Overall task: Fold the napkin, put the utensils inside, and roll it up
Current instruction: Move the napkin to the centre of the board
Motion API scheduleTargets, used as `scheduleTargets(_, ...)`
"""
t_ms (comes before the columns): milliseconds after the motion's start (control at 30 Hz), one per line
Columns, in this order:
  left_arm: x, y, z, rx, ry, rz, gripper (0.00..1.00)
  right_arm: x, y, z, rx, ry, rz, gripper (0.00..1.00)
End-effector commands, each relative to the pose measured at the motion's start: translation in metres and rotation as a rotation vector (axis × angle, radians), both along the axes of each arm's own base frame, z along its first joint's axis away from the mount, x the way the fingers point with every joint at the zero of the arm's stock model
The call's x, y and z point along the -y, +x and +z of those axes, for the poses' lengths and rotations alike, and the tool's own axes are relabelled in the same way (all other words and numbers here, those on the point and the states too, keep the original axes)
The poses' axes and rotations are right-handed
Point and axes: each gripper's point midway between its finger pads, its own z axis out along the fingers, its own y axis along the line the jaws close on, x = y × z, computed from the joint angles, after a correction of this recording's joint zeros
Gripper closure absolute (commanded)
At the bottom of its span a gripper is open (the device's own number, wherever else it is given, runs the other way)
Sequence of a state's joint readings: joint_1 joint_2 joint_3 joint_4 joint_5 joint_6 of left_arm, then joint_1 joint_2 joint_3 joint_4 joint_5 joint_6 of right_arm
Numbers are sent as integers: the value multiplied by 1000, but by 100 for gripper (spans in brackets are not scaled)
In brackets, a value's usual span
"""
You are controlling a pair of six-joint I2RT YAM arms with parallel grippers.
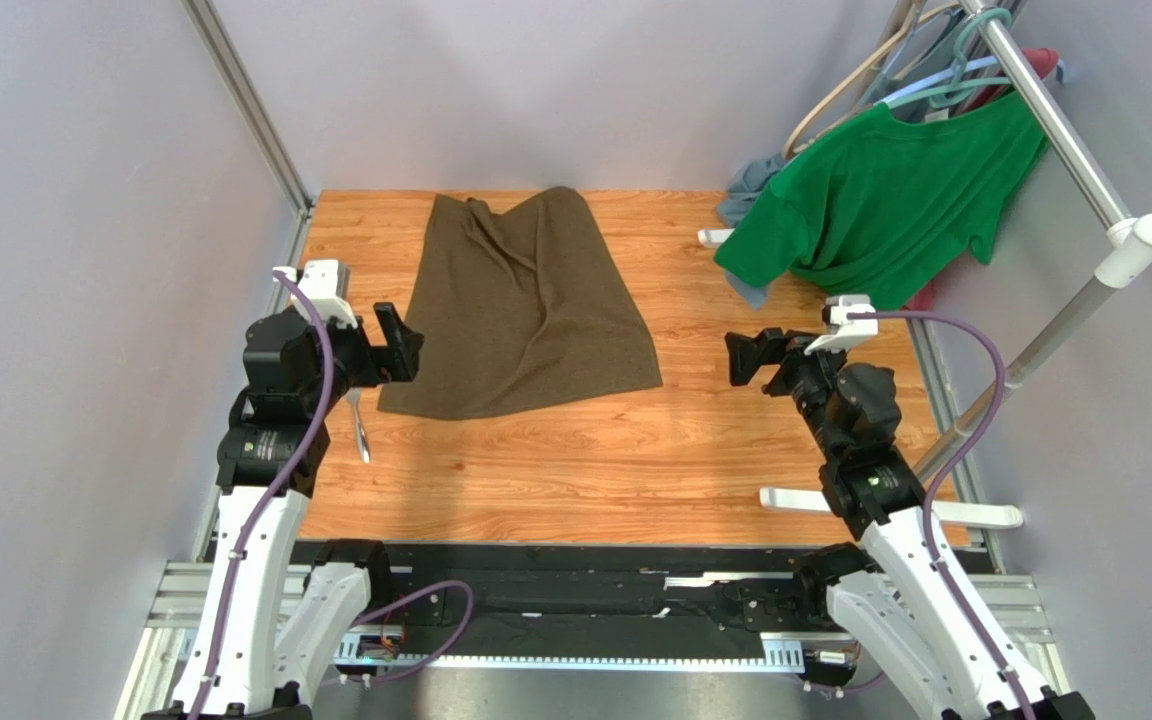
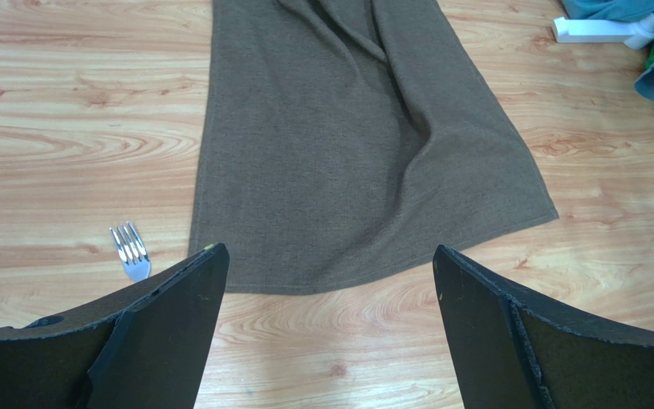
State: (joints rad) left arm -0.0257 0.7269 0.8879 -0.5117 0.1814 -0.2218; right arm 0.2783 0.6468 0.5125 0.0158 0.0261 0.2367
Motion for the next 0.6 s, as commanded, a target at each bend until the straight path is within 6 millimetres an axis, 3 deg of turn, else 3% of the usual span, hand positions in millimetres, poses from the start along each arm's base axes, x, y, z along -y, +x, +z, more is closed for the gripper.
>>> scheduleTargets(0, -3, 3, 23, 64, -7, 28, 1, -16, 5, 13, 19, -9, 79, 5)
scheduleTargets(167, -6, 4, 12, 30, 30, 24, 1, -38, 7, 5, -57, -35, 146, 11)
scheduleTargets(333, -6, 1, -3, -32, 43, 15, 1, -75, 6, -8, -139, -24, 177, 13)
scheduleTargets(367, -7, 1, -3, -35, 46, 20, 1, -82, 9, -24, -195, -25, 182, 15)
scheduleTargets(433, -8, 0, -4, -38, 55, 17, 1, -94, 12, -34, -253, 27, 177, 19)
scheduleTargets(567, -6, -1, -7, -40, 64, 2, 1, -108, 30, -77, -385, 29, 147, 28)
